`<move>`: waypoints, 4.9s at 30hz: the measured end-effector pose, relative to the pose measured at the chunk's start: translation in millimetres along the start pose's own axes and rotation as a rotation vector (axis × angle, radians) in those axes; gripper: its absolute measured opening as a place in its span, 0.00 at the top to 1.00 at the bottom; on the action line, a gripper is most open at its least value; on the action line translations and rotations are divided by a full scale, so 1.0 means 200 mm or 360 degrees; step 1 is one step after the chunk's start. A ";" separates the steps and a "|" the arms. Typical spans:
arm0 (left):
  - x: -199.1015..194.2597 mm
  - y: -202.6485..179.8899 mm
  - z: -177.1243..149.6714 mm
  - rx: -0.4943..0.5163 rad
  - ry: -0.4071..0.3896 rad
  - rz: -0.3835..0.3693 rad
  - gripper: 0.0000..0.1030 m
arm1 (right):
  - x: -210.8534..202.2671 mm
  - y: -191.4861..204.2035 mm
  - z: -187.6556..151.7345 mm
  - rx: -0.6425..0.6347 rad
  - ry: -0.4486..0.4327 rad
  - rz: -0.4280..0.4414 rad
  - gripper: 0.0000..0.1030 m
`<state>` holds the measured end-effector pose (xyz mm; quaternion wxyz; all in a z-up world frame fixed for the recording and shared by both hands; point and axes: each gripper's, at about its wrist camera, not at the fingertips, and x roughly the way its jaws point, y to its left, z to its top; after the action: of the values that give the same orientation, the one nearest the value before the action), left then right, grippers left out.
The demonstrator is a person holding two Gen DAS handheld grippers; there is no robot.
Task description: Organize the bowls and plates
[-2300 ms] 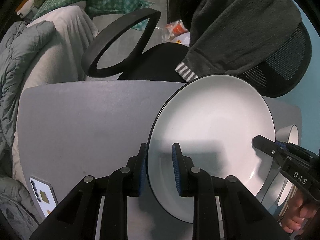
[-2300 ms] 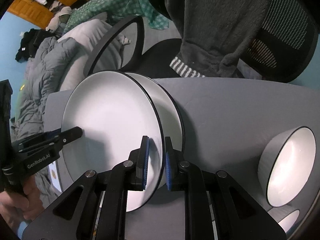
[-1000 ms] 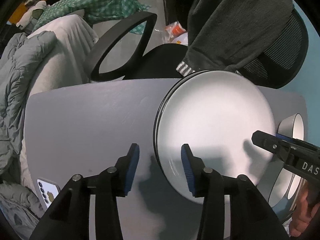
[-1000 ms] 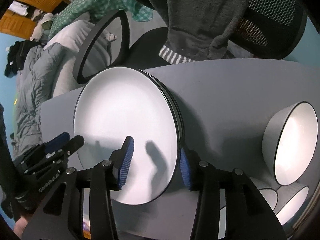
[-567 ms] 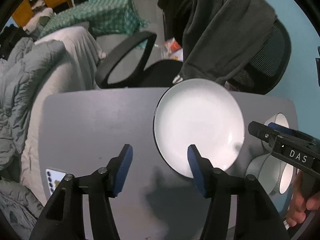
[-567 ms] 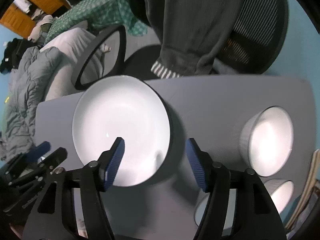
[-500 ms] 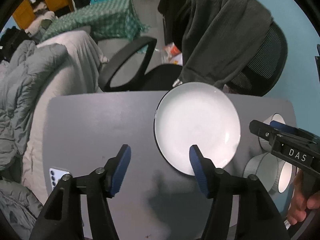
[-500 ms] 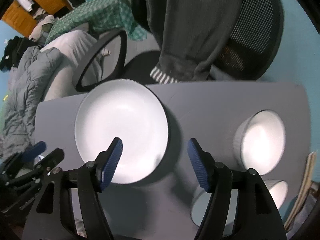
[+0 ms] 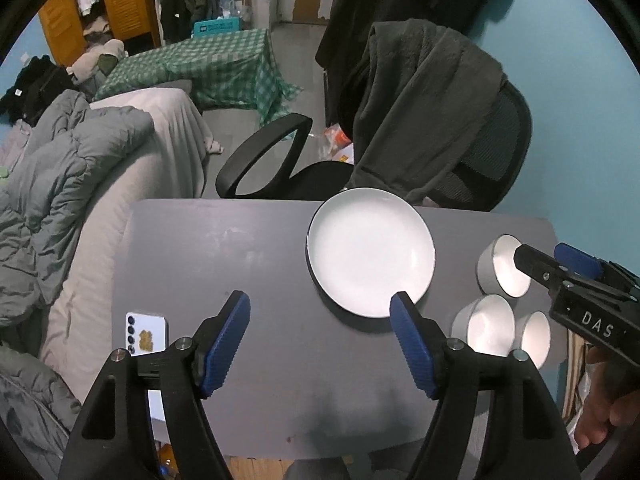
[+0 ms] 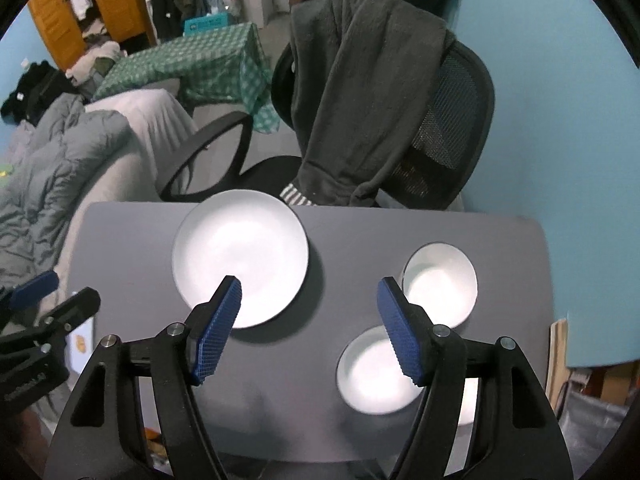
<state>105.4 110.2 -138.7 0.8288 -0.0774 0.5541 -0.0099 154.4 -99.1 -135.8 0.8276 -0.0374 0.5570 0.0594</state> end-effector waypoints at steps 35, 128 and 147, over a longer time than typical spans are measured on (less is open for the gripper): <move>-0.25 -0.01 -0.14 0.0088 -0.0086 -0.0250 0.25 | -0.36 -0.07 -0.24 0.0274 -0.0082 -0.0068 0.33; 0.82 -0.89 -0.35 0.0260 0.0492 -0.0007 0.25 | 0.59 -0.74 -0.46 -0.0092 0.0455 0.0272 0.50; 0.88 -0.84 -0.40 0.0278 0.0547 -0.0007 0.37 | 0.59 -0.80 -0.52 0.0019 0.0580 0.0384 0.87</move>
<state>111.2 -83.6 -306.2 0.7256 -0.0035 0.6842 -0.0730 125.5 -264.8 -285.0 0.7003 0.0244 0.6981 0.1470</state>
